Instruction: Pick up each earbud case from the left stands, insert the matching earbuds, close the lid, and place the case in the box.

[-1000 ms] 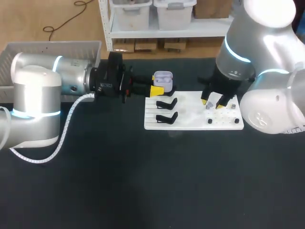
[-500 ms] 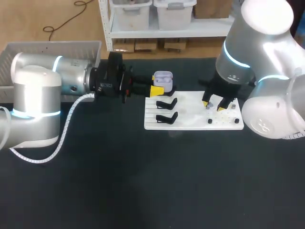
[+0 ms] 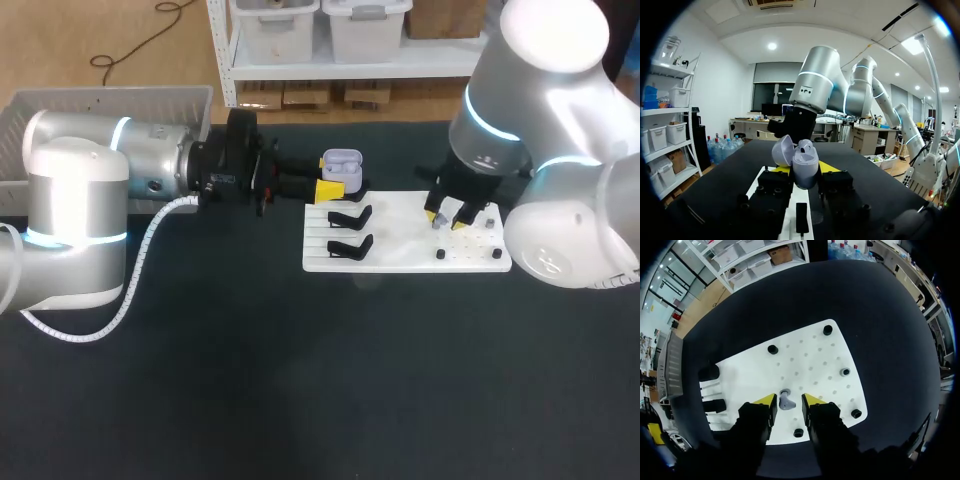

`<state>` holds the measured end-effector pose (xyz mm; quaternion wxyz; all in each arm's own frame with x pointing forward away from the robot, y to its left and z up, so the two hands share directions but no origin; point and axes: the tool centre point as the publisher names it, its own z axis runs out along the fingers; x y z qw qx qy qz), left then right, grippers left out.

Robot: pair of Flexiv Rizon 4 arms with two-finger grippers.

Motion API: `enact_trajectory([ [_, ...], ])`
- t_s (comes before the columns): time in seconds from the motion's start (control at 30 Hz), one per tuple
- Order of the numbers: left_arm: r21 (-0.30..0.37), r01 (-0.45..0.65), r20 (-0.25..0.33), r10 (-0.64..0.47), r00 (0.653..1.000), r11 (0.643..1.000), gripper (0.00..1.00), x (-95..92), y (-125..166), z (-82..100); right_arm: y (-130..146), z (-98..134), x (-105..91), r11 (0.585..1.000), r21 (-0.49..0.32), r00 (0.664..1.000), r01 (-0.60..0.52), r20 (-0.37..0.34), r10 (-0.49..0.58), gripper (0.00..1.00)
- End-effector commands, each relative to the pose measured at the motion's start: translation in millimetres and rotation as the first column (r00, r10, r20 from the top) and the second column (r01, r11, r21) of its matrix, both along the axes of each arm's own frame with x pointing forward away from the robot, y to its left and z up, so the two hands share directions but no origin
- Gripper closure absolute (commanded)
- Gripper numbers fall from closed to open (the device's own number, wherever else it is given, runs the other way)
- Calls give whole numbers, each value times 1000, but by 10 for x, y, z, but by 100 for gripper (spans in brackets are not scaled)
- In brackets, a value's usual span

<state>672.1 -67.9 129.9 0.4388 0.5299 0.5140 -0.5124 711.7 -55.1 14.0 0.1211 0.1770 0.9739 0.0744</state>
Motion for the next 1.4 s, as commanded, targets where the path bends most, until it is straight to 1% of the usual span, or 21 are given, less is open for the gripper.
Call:
enact_trajectory([
  [0.03, -1, 0, 1, 0, 1000, 1000, 100, 3, -3, -6, 14, -3, 17, 1000, -5, 1000, 1, 0, -1, 69],
  [0.1, -1, 0, 1, 0, 1000, 1000, 100, 3, -3, -6, 20, -2, 23, 1000, -5, 1000, 1, -1, -1, 70],
  [0.3, -1, 0, 1, 0, 1000, 1000, 100, 3, -3, -6, 42, -26, 22, 1000, -7, 1000, -4, -10, 4, 80],
  [0.37, -1, 0, 1, 0, 1000, 1000, 100, 3, -3, -6, 43, -27, 17, 1000, -9, 1000, -5, -11, 5, 89],
  [0.43, -1, 0, 1, 0, 1000, 1000, 100, 3, -3, -6, 43, -27, 15, 1000, -10, 1000, -4, -11, 4, 100],
  [0.63, -1, 0, 1, 0, 1000, 1000, 100, 3, -3, -6, 34, 11, -16, 1000, -15, 1000, -1, -12, 1, 100],
  [0.73, -1, 0, 1, 0, 1000, 1000, 100, 3, -3, -6, 21, 91, -41, 1000, -18, 1000, 1, -7, -1, 100],
  [0.8, -1, 0, 1, 0, 1000, 1000, 100, 3, -3, -6, 12, 199, -71, 1000, -26, 1000, -8, 10, 8, 100],
  [0.83, -1, 0, 1, 0, 1000, 1000, 100, 3, -3, -6, 12, 267, -92, 999, -41, 1000, -12, 21, 13, 100],
  [0.9, -1, 0, 1, 0, 1000, 1000, 100, 3, -3, -6, 17, 418, -139, 999, -43, 999, -32, 37, 33, 100],
  [1.07, -1, 0, 1, 0, 1000, 1000, 100, 3, -3, -6, 39, 861, -286, 993, -68, 990, -99, 91, 105, 100],
  [1.2, -1, 0, 1, 0, 1000, 1000, 100, 3, -3, -6, 41, 1208, -396, 984, -72, 978, -164, 116, 171, 100],
  [1.27, -1, 0, 1, 0, 1000, 1000, 100, 3, -3, -6, 54, 1379, -452, 977, -67, 970, -205, 117, 212, 100],
  [1.33, -1, 0, 1, 0, 1000, 1000, 100, 3, -3, -6, 82, 1515, -499, 963, -48, 959, -265, 95, 268, 100],
  [1.4, -1, 0, 1, 0, 1000, 1000, 100, 3, -3, -6, 124, 1642, -553, 949, -37, 945, -313, 89, 315, 100],
])
